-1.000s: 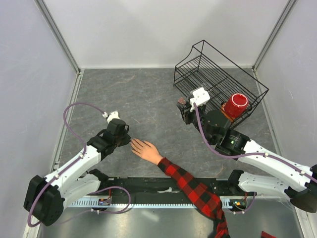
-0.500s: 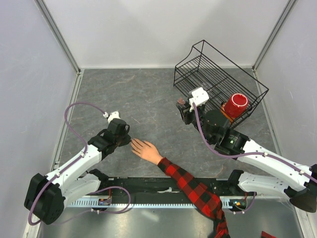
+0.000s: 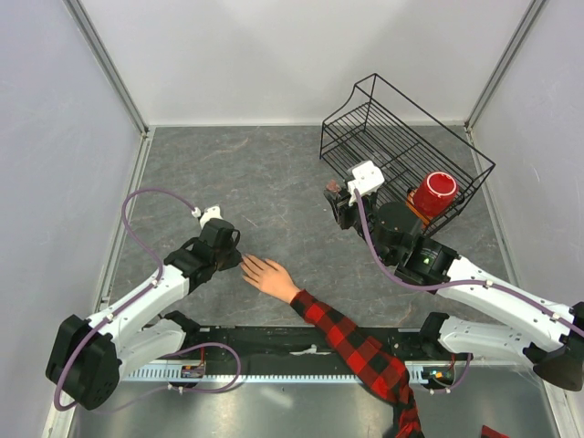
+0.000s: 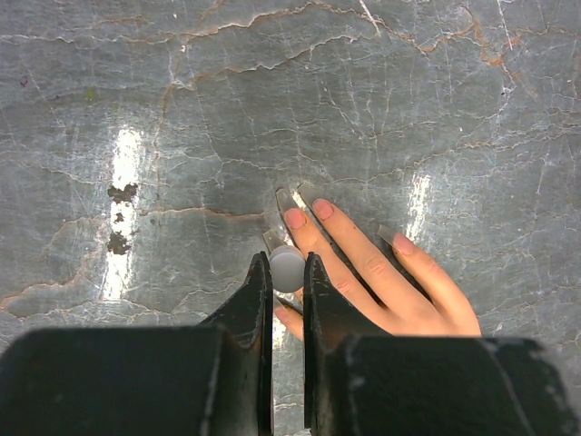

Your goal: Paint the nails

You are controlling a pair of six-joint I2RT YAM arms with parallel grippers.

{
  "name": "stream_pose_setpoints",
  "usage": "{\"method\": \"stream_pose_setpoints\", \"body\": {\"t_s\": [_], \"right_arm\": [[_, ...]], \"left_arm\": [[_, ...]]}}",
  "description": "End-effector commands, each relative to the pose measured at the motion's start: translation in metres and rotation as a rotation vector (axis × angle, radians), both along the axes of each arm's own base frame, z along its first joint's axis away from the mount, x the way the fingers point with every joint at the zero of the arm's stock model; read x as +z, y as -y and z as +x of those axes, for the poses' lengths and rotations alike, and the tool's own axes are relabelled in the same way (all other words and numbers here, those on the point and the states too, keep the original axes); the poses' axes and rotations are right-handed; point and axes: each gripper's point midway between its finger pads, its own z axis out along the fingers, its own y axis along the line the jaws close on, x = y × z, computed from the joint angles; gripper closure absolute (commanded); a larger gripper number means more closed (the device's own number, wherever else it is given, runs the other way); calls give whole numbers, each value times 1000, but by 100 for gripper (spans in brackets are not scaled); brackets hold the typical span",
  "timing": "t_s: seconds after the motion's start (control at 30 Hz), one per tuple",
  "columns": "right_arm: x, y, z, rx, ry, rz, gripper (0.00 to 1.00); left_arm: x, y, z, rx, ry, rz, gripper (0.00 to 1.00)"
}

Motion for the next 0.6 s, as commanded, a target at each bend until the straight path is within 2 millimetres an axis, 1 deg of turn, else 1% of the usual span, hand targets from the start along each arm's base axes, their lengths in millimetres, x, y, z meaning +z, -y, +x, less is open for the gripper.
{"method": "stream_pose_setpoints", "body": {"t_s": [0.0,0.57], "right_arm": [[20,-4,1,14,30,53,100],[18,-6,3,17,23,47,100]], "left_arm": [[-1,0,4,35,11,-21,98],[-2,-4,5,44,18,-4,98]]}}
